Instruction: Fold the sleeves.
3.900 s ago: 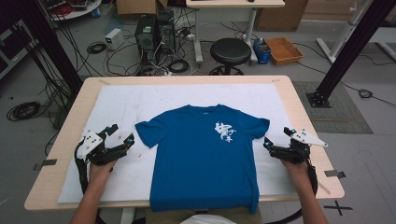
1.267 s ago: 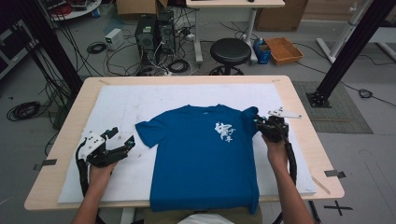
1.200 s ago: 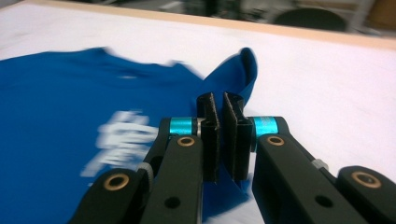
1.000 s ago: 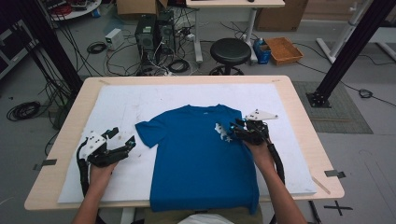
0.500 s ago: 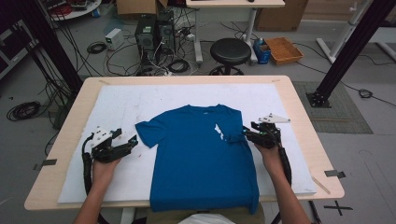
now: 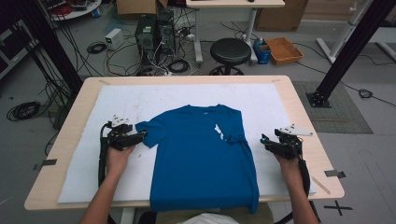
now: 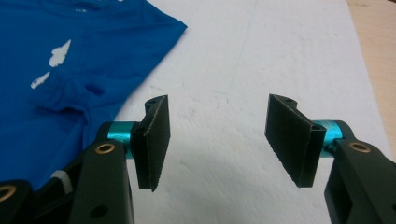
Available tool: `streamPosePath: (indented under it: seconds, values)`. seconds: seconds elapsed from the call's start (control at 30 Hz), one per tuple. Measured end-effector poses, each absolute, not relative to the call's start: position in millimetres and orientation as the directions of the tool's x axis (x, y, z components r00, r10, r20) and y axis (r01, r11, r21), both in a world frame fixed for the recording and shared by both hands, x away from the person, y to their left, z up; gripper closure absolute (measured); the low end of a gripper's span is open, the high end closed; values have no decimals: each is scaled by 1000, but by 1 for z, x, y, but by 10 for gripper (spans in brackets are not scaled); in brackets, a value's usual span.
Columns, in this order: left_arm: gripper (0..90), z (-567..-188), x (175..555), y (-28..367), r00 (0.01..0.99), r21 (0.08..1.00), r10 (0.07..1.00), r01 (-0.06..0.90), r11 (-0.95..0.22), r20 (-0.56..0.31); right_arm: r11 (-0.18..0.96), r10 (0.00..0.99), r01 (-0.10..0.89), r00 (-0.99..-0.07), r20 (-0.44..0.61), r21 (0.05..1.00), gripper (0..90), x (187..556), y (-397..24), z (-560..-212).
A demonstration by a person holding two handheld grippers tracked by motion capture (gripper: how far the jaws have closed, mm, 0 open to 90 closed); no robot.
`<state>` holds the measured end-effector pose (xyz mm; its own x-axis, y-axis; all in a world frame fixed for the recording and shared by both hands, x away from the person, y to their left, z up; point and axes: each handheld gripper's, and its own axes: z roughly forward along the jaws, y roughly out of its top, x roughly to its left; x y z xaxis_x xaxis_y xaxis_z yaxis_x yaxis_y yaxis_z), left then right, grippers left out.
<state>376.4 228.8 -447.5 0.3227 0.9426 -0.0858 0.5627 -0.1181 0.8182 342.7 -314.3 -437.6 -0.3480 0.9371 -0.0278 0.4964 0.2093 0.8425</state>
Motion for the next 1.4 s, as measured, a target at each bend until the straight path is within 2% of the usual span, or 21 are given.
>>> streamPosePath:
  seconds: [0.07, 0.17, 0.27, 0.33, 0.4, 0.5, 0.6, 0.8, 0.9, 1.0, 1.13, 1.17, 1.23, 1.33, 1.4]
  values:
    - [360, -451, 380, 225, 327, 800, 941, 586, -130, -87, 211, 937, 493, -348, -31, 844, 397, 341, -316, -438]
    - [373, -452, 383, 214, 332, 773, 943, 599, -210, -1, 201, 941, 491, -337, -28, 847, 390, 335, -322, -437]
    - [446, -452, 382, 213, 341, 773, 940, 597, -214, -3, 194, 944, 492, -330, -24, 849, 389, 334, -325, -438]
    - [531, -452, 381, 212, 348, 777, 937, 593, -213, -9, 192, 944, 493, -330, -22, 849, 388, 334, -325, -438]
    - [676, -451, 380, 212, 357, 779, 934, 587, -218, -8, 198, 941, 490, -337, -24, 849, 388, 335, -323, -438]
    - [842, -451, 380, 214, 371, 780, 927, 594, -198, -48, 208, 937, 486, -349, -30, 849, 388, 337, -319, -437]
    - [857, -451, 380, 215, 373, 781, 926, 595, -190, -58, 214, 933, 485, -359, -31, 848, 388, 339, -315, -437]
    - [857, -439, 375, 224, 392, 841, 907, 534, -90, -152, 230, 926, 482, -375, -38, 846, 388, 343, -311, -439]
    - [856, -433, 376, 216, 448, 861, 869, 507, -51, -212, 227, 927, 484, -374, -35, 845, 388, 342, -311, -438]
    - [855, -426, 378, 204, 495, 873, 841, 483, -58, -218, 229, 926, 482, -375, -37, 846, 388, 340, -312, -438]
    - [845, -422, 385, 164, 620, 878, 755, 460, -128, -214, 235, 928, 483, -370, -46, 843, 388, 335, -315, -438]
    - [806, -422, 386, 155, 638, 881, 742, 452, -141, -208, 236, 929, 484, -368, -49, 843, 388, 333, -316, -439]
    - [592, -422, 386, 144, 648, 888, 736, 436, -147, -196, 236, 931, 488, -363, -51, 840, 388, 330, -319, -439]
    - [445, -418, 386, 144, 631, 904, 756, 407, -133, -173, 229, 935, 488, -351, -50, 842, 388, 327, -325, -439]
    - [424, -417, 388, 150, 610, 909, 769, 406, -99, -189, 225, 937, 488, -347, -49, 843, 388, 326, -328, -439]
